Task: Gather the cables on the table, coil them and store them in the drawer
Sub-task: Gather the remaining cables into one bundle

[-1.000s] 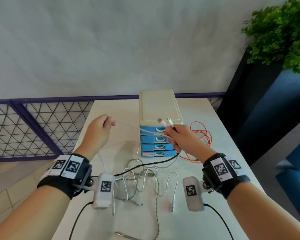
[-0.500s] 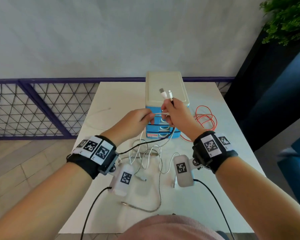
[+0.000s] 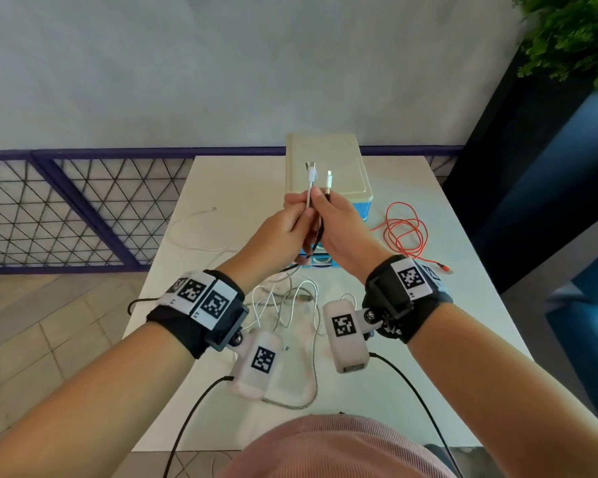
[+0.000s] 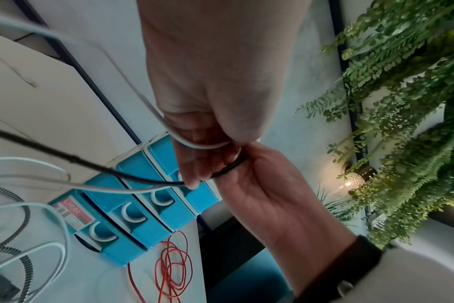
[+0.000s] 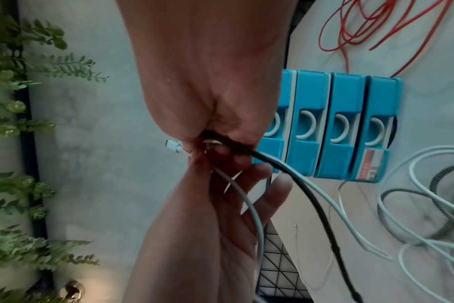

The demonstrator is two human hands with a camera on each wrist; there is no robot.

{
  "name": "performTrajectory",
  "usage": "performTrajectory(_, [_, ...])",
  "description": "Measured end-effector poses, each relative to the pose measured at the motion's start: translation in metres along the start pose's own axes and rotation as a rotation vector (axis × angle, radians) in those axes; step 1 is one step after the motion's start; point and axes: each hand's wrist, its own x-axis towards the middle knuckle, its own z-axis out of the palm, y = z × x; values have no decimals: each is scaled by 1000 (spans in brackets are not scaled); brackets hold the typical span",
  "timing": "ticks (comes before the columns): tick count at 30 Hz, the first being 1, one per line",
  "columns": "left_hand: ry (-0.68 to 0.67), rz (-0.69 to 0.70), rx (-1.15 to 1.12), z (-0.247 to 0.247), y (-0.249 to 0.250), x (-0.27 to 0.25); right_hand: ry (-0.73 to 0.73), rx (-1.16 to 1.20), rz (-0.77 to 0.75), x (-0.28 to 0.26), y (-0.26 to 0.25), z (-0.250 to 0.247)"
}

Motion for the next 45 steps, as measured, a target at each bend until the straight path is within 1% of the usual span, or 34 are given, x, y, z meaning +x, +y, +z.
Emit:
performTrajectory(2, [34,24,117,0,-1,1,25,52,-24,0,-3,2])
performTrajectory(4, [57,67,161,-3,-2,2,23,102,-44,-1,-6,4])
performTrajectory(5, [42,82,167,-4,-1,2,31,119,-61,-1,-7,5])
performTrajectory(7, [-36,62,160,-6,-1,2,73,151,-95,-2,-10,7])
performTrajectory(10, [-244,-24,56,-10,-2,-1,125,243,-143,1,-17,10])
performTrajectory(12, [-334,-42,141,-18,-8,-2,187,317,-156,3,-27,8])
performTrajectory(14, [-370,-99,255,-33,-27,-5,270,328,-175,7,-39,-1])
performTrajectory(16, [-319,-168,325,-51,-56,-9,331,300,-219,11,-51,-15])
performTrajectory(19, [-137,-271,441,-80,-92,-12,382,228,-249,12,-58,-30])
performTrajectory(21, [-2,-261,606,-95,-96,-8,363,153,-235,9,-52,-30])
performTrajectory(22, [74,-237,673,-100,-92,-4,350,80,-227,8,-46,-29])
performTrajectory(24, [204,-188,684,-110,-83,5,307,-120,-237,6,-33,-26])
performTrajectory(25, [239,-174,668,-113,-80,10,275,-225,-257,6,-27,-25])
performTrajectory(26, [247,-161,661,-116,-77,13,249,-323,-270,6,-22,-24])
performTrajectory(27, [221,-163,662,-117,-78,15,234,-401,-270,7,-18,-24])
performTrajectory(28, [165,-176,647,-117,-78,15,227,-450,-258,7,-16,-24])
performTrajectory(31, [-71,-265,599,-108,-90,5,228,-465,-222,10,-12,-25])
performTrajectory(32, [-102,-293,581,-104,-98,1,236,-458,-215,11,-11,-26])
performTrajectory(33, [-77,-314,561,-101,-106,-3,243,-455,-208,11,-10,-26])
performTrajectory(36, [129,-361,549,-95,-126,-13,249,-438,-183,10,-9,-29])
performTrajectory(37, [147,-399,584,-93,-129,-16,243,-428,-176,10,-8,-29])
performTrajectory(38, [124,-449,627,-92,-131,-20,240,-418,-171,9,-9,-29])
performTrajectory(42, [-71,-700,790,-88,-147,-30,249,-396,-174,10,-11,-28])
performTrajectory(45, [-176,-821,867,-83,-161,-37,242,-393,-173,10,-15,-26])
